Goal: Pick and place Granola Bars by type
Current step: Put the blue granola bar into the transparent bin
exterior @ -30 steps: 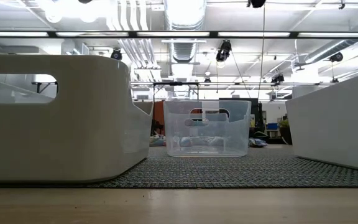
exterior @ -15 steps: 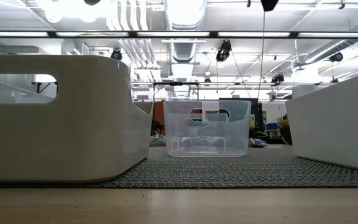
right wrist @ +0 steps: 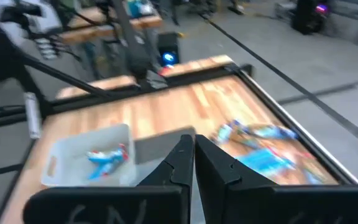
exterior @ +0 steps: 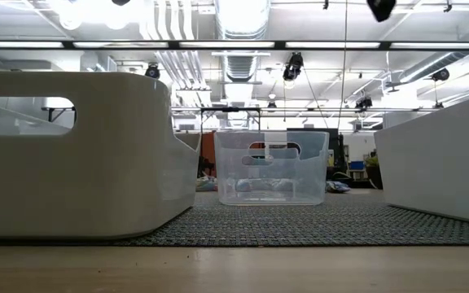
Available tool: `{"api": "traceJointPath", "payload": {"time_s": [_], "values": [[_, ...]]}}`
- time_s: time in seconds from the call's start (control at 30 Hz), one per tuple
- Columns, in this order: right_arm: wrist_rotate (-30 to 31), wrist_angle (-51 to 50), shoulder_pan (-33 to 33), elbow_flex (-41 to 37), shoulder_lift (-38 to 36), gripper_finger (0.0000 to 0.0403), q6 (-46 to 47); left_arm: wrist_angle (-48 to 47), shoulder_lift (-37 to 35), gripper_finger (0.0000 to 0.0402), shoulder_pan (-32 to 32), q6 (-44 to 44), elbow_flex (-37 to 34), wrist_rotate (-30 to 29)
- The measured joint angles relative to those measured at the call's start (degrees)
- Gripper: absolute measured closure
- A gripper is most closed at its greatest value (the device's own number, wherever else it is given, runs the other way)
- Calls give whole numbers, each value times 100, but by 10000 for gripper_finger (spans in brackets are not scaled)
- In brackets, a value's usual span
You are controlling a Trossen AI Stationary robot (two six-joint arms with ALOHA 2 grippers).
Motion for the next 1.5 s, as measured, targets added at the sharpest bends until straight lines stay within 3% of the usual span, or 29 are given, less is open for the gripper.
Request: {"api": "traceJointPath", "payload": {"time_s": [0.33,0.6,0.87,1.27,1.5], "values": [[142,-1184,-297,416,-430,394,0,-100,316,401,319,-6,643,-393],[235,-1267,-325,386,-457,394,-1,-1513,1213,396,795,119,2036,-528],[232,-1266,-324,360,-447,394,101,-2499,1962,319,832,133,2971,-486],[222,-1256,-323,336,-446,394,303,-2903,2404,207,902,-170,2981,-766],[222,-1253,-321,304,-446,394,303,-2892,2645,188,907,-158,2981,-807]]}}
